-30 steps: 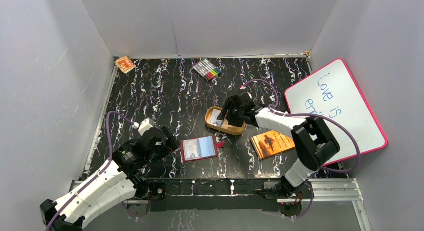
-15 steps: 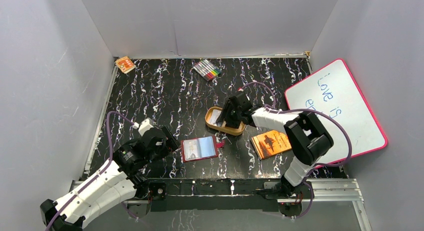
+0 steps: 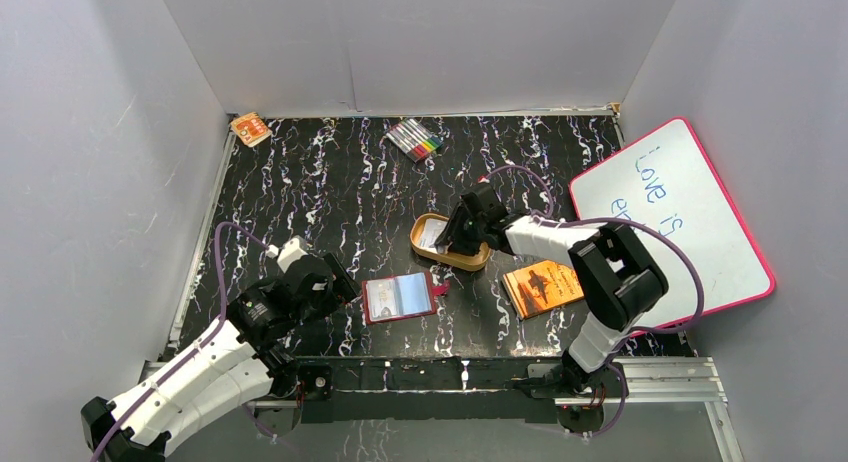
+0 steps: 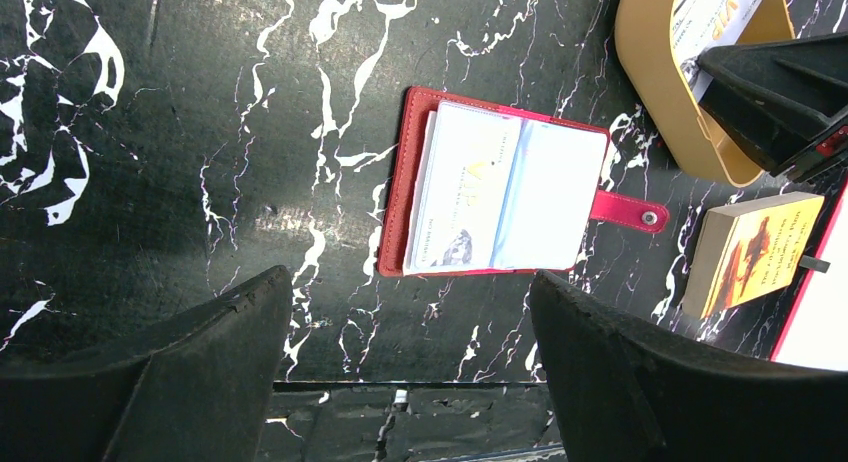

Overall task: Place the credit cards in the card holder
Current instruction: Pick up the credit card from the storage box.

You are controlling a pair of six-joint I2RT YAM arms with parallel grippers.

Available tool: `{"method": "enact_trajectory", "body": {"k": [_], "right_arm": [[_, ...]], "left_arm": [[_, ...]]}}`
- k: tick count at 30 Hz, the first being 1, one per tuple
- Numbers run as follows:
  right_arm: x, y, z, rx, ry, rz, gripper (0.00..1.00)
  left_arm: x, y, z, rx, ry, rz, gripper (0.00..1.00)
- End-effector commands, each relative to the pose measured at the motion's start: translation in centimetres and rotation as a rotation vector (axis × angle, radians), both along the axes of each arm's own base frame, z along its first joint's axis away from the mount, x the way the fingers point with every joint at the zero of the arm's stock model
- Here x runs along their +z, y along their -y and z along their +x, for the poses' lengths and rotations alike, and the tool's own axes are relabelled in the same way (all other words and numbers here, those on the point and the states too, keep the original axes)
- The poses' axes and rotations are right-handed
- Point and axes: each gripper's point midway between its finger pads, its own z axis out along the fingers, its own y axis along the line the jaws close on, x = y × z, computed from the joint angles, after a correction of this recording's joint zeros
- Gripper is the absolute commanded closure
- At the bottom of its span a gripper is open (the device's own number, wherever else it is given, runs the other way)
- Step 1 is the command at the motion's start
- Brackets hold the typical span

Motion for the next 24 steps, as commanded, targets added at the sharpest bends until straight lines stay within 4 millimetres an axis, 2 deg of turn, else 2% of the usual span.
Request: {"method": "enact_trajectory", "body": {"k": [1,18,24], "right_arm": [[1.3,0.5,0.3,-0.019,0.038,0.032,0.54],[1.8,0.6,0.0,-0.010,0.057,0.065,0.73],[2.2,1.2,-0.3,-0.021,0.064,0.063,0.77]], "left_arm": [[-0.6,-0.7,-0.1,0.017,-0.005,0.034,0.15],[-0.9,-0.7,-0.1,0.017,-0.015,0.036,0.16],[-0.9,-0.7,-0.1,0.017,-0.017,0.039,0.16]]}}
